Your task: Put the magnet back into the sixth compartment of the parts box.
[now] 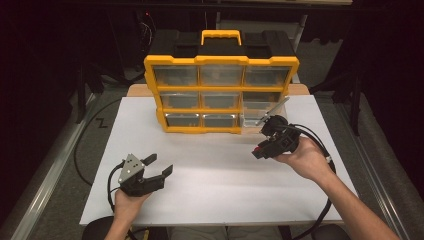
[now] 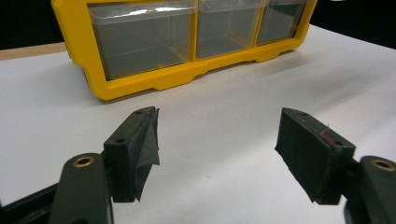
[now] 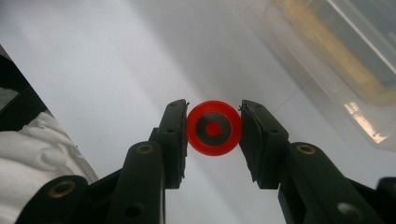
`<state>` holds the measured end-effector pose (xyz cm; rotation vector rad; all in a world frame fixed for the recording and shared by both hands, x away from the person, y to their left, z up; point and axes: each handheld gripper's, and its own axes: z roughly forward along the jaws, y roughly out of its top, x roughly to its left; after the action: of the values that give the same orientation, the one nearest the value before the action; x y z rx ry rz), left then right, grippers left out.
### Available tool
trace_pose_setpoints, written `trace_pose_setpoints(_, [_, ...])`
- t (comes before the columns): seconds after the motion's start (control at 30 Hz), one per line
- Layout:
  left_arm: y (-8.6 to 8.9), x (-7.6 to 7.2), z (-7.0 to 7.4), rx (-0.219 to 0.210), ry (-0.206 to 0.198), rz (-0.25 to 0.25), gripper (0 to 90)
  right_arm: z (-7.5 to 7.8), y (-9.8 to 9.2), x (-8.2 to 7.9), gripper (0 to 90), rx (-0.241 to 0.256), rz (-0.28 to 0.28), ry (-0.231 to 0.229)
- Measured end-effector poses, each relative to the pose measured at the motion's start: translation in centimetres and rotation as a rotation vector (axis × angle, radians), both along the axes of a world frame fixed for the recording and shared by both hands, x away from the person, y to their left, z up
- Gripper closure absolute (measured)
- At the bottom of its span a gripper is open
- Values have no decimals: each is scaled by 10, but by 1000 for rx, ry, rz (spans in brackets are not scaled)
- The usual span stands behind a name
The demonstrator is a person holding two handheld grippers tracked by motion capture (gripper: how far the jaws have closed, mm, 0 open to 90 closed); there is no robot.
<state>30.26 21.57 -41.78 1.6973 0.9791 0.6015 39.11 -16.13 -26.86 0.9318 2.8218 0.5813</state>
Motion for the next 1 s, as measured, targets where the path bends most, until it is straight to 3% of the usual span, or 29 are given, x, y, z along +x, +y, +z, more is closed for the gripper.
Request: trace_pose_setpoints(1.0, [-1, -1, 0, 8, -6, -2, 297, 36, -9, 8, 650, 42, -10, -29])
